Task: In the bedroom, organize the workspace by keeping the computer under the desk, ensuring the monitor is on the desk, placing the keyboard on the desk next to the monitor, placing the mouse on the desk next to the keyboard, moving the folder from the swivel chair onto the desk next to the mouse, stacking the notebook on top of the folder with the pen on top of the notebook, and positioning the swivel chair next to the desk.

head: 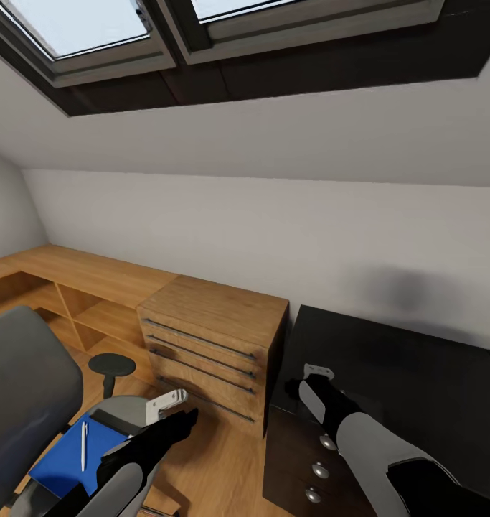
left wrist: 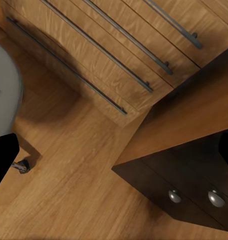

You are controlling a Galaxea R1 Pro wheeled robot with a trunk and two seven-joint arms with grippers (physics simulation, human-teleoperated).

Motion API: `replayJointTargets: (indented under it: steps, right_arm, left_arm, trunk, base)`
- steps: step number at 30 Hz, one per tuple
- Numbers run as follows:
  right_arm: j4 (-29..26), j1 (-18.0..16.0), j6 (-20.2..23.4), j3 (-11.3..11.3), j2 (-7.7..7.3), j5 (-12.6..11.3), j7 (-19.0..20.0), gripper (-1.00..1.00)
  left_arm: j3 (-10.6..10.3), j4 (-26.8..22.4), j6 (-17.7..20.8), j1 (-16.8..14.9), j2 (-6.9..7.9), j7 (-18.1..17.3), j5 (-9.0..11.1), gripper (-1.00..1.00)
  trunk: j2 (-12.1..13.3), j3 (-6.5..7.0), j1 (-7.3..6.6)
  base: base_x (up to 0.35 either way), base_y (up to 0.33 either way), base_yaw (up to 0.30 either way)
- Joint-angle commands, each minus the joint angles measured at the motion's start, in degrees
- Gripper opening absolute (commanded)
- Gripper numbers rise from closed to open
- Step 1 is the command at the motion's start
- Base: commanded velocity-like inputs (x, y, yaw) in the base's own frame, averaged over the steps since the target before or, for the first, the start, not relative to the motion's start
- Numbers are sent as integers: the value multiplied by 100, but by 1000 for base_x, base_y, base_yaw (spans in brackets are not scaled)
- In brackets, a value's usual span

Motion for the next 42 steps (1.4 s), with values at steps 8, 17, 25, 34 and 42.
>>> replayJointTargets:
  steps: [8, 17, 25, 34, 42]
  right_arm:
    - [16, -3, 121, 21, -3, -52, -36, 100]
    - [149, -3, 804, -244, -14, -495, -42, 100]
    - [131, -3, 845, -251, -96, -509, -52, 100]
    - [122, -3, 819, -248, -108, -509, -60, 100]
    - [121, -3, 386, -240, -109, -495, -60, 100]
  left_arm:
    - [-9, -8, 15, -7, 4, 37, 23, 100]
    - [-12, -8, 15, -7, 4, 37, 27, 100]
    - [-18, -8, 15, -7, -18, 37, 27, 100]
    - [-18, -8, 15, -7, -119, 45, 23, 100]
    - [-26, -8, 15, -7, -134, 46, 29, 100]
  trunk:
    - [-5, -7, 1]
    - [-5, -7, 1]
    - [-5, -7, 1]
    - [-5, -7, 1]
    - [-5, -7, 1]
  base:
    - [0, 0, 0]
    - [0, 0, 0]
    - [0, 0, 0]
    - [0, 0, 0]
    - [0, 0, 0]
